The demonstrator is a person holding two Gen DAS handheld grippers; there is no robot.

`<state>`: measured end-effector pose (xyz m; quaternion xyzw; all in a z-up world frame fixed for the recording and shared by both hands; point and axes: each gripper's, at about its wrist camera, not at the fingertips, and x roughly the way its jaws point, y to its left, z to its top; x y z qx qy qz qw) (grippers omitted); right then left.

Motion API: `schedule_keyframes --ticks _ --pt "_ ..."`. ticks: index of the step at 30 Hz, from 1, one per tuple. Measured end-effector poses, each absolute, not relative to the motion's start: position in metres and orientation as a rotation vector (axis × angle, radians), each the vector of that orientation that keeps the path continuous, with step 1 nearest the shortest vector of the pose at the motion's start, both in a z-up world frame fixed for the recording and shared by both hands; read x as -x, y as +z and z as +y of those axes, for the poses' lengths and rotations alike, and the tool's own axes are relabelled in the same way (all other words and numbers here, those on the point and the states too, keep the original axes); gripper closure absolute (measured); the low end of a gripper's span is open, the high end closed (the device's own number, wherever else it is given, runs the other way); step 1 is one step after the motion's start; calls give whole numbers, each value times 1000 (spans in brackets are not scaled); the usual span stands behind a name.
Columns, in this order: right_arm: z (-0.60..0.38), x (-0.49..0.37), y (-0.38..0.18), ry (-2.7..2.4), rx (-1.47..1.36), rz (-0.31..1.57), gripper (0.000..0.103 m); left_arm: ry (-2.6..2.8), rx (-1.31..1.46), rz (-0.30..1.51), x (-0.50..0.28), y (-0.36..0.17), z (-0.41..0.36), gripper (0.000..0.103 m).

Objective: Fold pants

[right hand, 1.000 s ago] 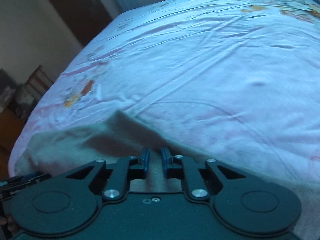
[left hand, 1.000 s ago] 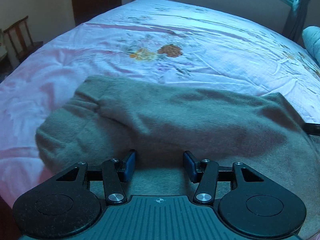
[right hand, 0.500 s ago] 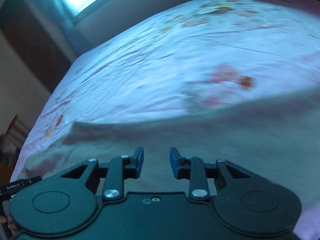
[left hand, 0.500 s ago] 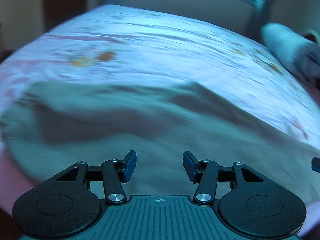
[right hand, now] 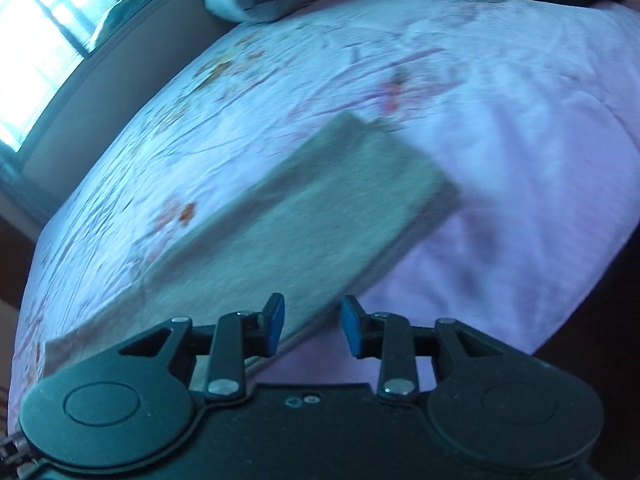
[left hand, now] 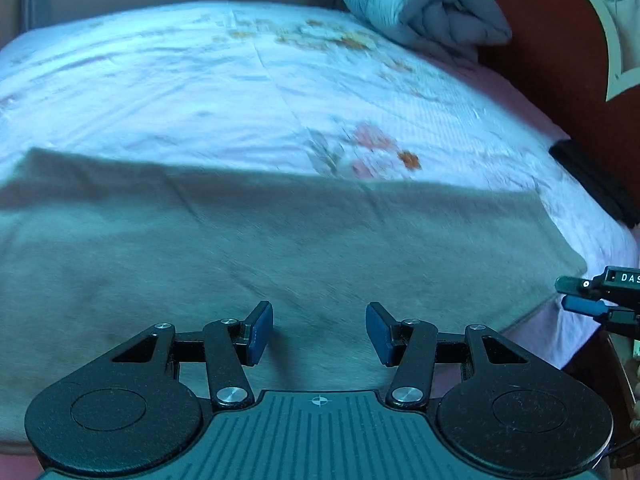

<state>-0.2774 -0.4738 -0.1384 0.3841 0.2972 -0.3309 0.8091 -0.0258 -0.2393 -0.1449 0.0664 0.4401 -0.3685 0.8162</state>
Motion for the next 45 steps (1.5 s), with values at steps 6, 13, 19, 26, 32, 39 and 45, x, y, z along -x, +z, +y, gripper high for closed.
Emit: schedule_keyframes --ticks 6,13,19,26,32,39,45 --pt "-506 299 -148 -804 -883 573 74 -775 -162 958 26 -152 -240 51" --pt "-533 299 -163 -833 -1027 445 75 -766 -142 980 21 -157 -241 51" --pt "-524 298 -150 -786 -996 352 92 -760 -138 982 20 -158 -242 51" --pt "-478 259 -93 -590 -757 322 94 -736 -84 976 11 -148 -227 51" --pt "-417 200 -53 -335 -645 356 94 -644 -15 948 -21 -135 -178 51" --pt "-338 131 -63 -129 -610 459 94 -447 42 902 -63 -130 -82 51" --pt "-265 85 -95 -11 -584 555 94 -328 71 897 -80 -138 -22 51"
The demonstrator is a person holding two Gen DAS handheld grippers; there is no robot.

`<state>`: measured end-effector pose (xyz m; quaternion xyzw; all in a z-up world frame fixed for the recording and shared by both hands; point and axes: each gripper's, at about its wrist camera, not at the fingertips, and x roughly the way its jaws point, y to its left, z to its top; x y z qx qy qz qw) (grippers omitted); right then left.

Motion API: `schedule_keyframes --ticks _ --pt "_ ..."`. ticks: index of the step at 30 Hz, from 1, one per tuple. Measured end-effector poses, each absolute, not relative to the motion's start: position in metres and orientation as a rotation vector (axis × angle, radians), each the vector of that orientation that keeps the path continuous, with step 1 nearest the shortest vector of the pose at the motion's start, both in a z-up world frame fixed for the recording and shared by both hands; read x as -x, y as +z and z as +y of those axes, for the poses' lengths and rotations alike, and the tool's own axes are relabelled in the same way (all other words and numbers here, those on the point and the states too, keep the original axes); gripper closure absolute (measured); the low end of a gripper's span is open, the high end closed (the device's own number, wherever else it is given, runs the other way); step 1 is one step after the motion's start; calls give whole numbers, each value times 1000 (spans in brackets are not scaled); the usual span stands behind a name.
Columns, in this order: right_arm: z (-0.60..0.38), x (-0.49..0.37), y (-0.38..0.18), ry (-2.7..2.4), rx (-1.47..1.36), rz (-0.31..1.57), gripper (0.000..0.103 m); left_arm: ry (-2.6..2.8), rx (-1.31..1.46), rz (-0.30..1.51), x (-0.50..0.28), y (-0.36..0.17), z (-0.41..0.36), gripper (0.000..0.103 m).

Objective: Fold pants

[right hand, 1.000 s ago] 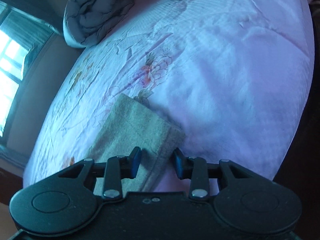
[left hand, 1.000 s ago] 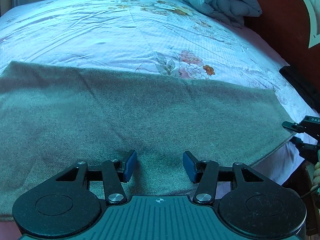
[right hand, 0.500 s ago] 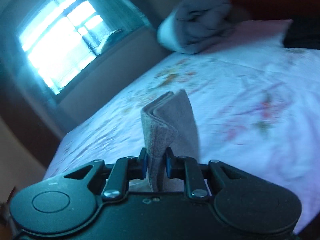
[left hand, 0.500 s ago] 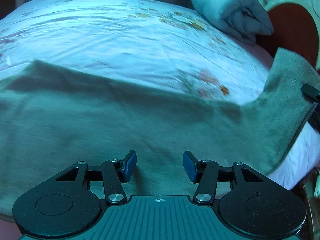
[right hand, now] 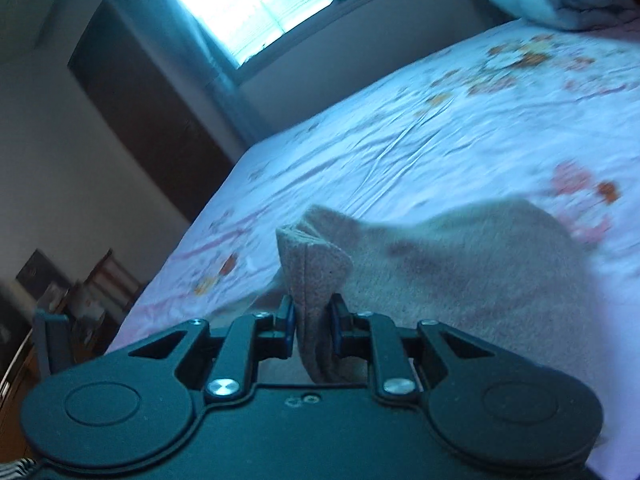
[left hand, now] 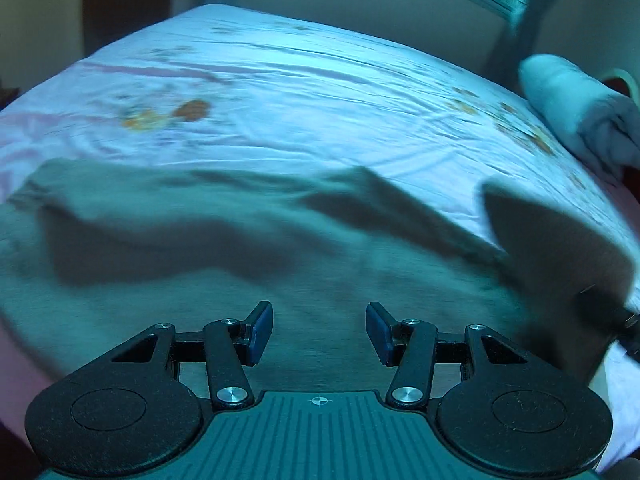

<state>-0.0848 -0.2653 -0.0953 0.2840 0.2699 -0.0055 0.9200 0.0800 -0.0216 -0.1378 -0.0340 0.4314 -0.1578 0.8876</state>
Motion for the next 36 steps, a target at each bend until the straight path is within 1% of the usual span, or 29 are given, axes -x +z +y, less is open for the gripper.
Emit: schedule_keyframes --ticks 5,7,8,10,11,12,13,14,15,16,17,18,19,20,21,25,27,28,29,30,31,34,36 --pt "-222 60 -132 0 -514 667 93 -293 99 901 -83 -143 1 51" --pt "-207 60 -142 -6 -459 722 86 -303 104 901 -85 -143 0 51" --pt "-203 59 -146 10 -469 759 80 -312 103 900 -84 -141 -3 51" --pt "-198 65 -146 36 -491 789 73 -334 106 897 -83 -138 -11 51" --pt "-198 68 -142 51 -497 789 58 -345 109 899 -82 -136 -15 51" --pt "-199 70 -137 62 -502 788 35 -358 108 899 -81 -136 -20 51" --pt "-201 73 -132 70 -509 775 30 -369 102 900 -80 -135 -25 51" --pt "-204 78 -126 86 -526 751 34 -381 96 902 -79 -135 -31 51" --pt "-209 83 -120 107 -548 726 43 -392 90 906 -77 -136 -36 51" --pt "-216 87 -115 93 -554 700 47 -401 84 912 -74 -138 -41 51" --pt "-221 91 -112 57 -537 691 56 -412 73 920 -72 -141 -47 51" --pt "-229 92 -111 6 -504 693 69 -422 60 929 -68 -144 -51 51" --pt "-236 94 -111 -42 -473 706 77 -429 48 938 -66 -148 -56 51" --pt "-245 95 -114 -86 -458 723 87 -430 37 944 -63 -151 -59 51" --pt "-252 97 -116 -117 -452 740 90 -424 21 947 -60 -154 -61 51" --pt "-260 108 -126 -170 -379 779 90 -408 -18 946 -52 -160 -65 51" --pt "-260 110 -134 -140 -400 803 90 -407 -16 941 -50 -158 -64 53" --pt "-258 111 -135 -134 -396 809 90 -411 -10 938 -48 -157 -62 65" --pt "-256 112 -134 -134 -394 803 87 -419 3 937 -48 -157 -60 77" --pt "-255 112 -133 -123 -409 794 84 -418 7 932 -48 -156 -59 84" --pt "-256 110 -133 -107 -429 791 83 -419 -4 932 -47 -155 -59 96" --pt "-252 105 -132 -85 -442 784 82 -435 -5 943 -44 -158 -56 97" --pt "-250 102 -135 -82 -445 787 82 -454 71 946 -43 -157 -46 97"
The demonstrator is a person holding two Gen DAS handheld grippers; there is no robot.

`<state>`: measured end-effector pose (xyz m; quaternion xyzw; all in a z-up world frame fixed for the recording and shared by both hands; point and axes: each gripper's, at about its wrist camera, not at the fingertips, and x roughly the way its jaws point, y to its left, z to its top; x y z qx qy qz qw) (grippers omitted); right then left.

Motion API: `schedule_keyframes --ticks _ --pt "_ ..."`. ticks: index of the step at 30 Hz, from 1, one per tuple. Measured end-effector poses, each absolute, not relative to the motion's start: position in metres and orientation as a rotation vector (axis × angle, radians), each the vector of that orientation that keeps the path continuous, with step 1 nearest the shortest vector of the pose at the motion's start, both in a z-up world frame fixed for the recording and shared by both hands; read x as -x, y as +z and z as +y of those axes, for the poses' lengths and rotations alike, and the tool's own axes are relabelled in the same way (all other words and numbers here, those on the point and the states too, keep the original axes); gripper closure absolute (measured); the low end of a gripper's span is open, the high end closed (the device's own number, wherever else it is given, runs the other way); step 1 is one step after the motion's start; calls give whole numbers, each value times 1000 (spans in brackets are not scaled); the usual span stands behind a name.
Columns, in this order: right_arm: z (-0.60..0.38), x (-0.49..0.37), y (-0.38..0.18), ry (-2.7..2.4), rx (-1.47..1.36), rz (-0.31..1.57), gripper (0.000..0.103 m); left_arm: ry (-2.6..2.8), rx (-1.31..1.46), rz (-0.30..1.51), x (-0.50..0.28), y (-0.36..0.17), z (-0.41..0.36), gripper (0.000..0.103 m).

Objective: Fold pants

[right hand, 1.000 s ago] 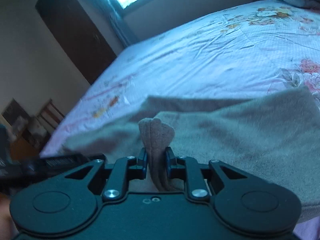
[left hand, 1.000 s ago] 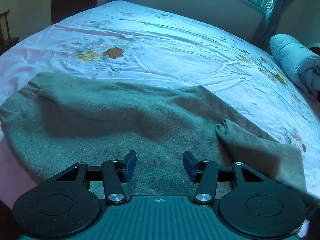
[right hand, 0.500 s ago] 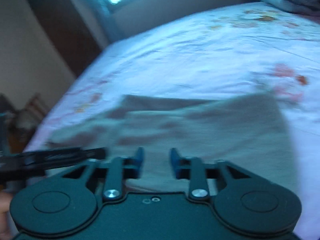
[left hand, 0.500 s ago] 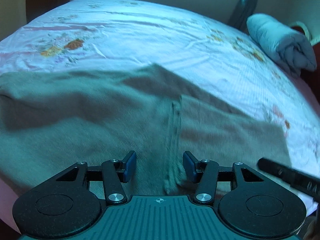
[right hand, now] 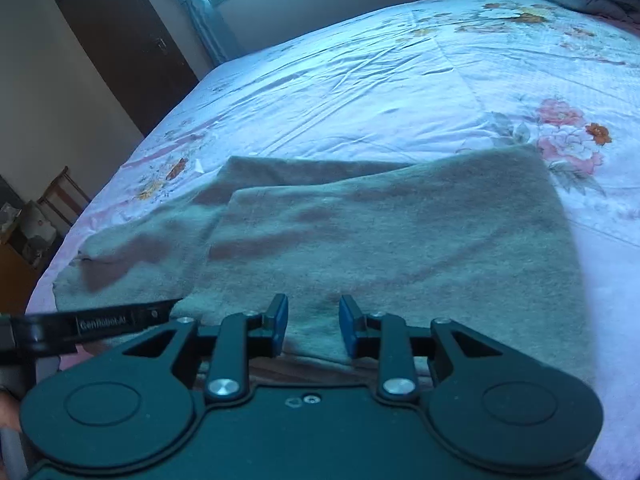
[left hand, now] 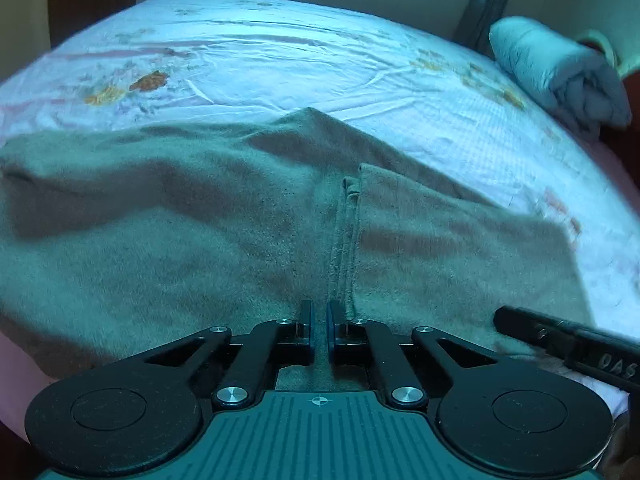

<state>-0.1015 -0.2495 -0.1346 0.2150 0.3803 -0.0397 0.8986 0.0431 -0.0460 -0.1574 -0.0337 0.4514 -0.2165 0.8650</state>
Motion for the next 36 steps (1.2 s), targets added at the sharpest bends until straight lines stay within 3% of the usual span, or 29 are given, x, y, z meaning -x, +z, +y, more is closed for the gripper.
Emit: schedule_keyframes --ticks 6,29,30,31,32,34,36 --pt "-252 106 -136 -77 -490 772 80 -476 283 984 -39 -147 -23 97" --pt "-256 107 -140 -63 -538 764 76 -469 408 1036 -43 -160 -53 95" --pt "-256 107 -140 -61 -540 764 75 -470 415 1037 -42 -158 -52 92" --pt "-256 107 -139 -59 -540 763 75 -466 419 1041 -40 -157 -50 76" --pt "-257 108 -139 -57 -539 762 74 -452 431 1045 -38 -157 -47 47" --pt "-258 109 -139 -61 -546 758 72 -406 463 1036 -35 -158 -39 24" --pt "-260 108 -140 -61 -552 758 72 -396 464 1037 -38 -160 -37 24"
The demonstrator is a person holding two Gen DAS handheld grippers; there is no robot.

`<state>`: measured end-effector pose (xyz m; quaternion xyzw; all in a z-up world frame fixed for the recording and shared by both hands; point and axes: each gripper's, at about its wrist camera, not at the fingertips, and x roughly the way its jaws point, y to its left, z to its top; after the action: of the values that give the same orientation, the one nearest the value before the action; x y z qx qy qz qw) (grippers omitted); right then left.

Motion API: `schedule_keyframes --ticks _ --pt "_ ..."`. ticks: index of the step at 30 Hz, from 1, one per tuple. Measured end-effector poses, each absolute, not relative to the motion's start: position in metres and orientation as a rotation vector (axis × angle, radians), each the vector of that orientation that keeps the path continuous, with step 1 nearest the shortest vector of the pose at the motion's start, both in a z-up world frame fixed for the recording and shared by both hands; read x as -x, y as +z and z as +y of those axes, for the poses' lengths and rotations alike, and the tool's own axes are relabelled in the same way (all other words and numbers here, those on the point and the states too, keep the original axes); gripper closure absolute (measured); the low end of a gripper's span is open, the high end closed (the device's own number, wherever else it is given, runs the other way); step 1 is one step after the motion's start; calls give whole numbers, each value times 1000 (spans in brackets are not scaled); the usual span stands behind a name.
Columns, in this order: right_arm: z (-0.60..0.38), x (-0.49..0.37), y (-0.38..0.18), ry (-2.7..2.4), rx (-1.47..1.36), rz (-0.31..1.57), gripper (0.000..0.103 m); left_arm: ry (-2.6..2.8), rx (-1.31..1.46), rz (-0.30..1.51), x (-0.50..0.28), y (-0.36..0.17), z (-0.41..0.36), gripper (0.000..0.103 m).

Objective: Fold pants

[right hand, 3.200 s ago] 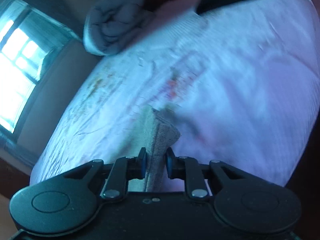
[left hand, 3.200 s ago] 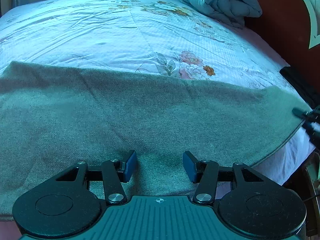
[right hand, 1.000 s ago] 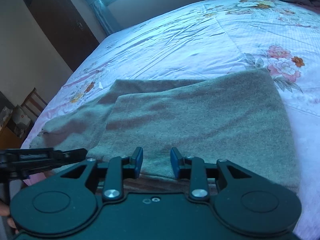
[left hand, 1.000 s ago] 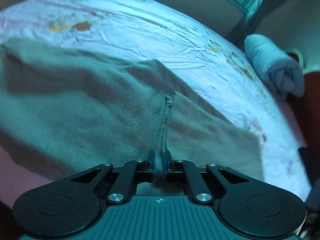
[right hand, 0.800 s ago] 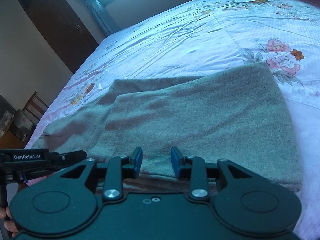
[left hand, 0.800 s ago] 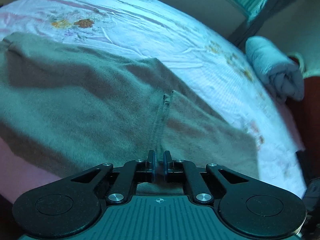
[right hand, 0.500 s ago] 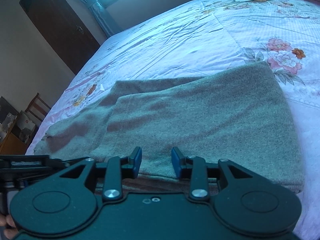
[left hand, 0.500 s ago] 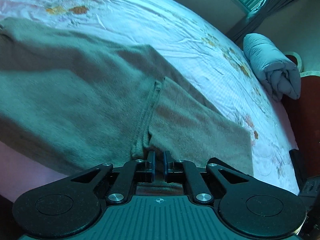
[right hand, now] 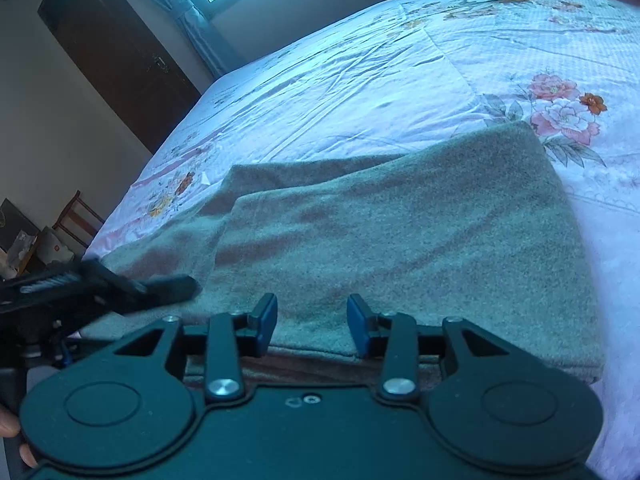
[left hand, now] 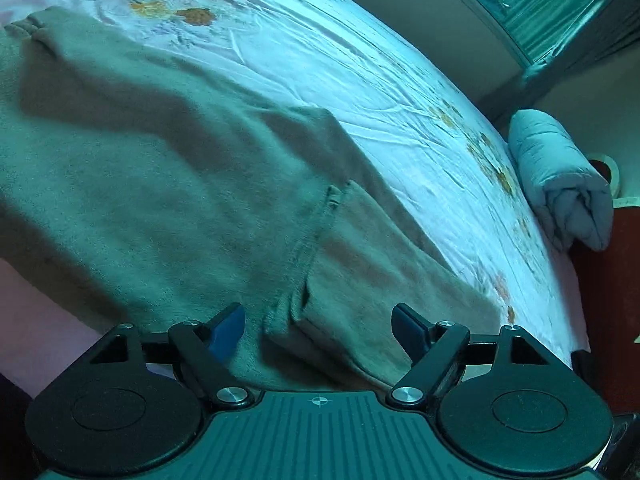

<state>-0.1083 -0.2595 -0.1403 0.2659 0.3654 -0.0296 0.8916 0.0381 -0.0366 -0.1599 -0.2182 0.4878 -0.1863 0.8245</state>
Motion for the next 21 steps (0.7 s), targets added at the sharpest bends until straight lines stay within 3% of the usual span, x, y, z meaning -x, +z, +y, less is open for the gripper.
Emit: schedule_keyframes --ticks 3,4,5,8,21 --pt "-258 108 -141 -65 -545 753 71 -393 448 1041 -42 -162 -42 24" --pt "-257 108 -141 -62 -548 753 71 -402 464 1042 -42 -162 -43 28" --pt "-257 108 -140 -62 -549 752 71 -402 472 1037 -41 -161 -44 37" --pt "-259 109 -140 -63 -558 751 71 -405 476 1004 -35 -153 -43 42" --pt "-263 111 -143 -65 -584 740 70 -410 604 1051 -30 -155 -33 42"
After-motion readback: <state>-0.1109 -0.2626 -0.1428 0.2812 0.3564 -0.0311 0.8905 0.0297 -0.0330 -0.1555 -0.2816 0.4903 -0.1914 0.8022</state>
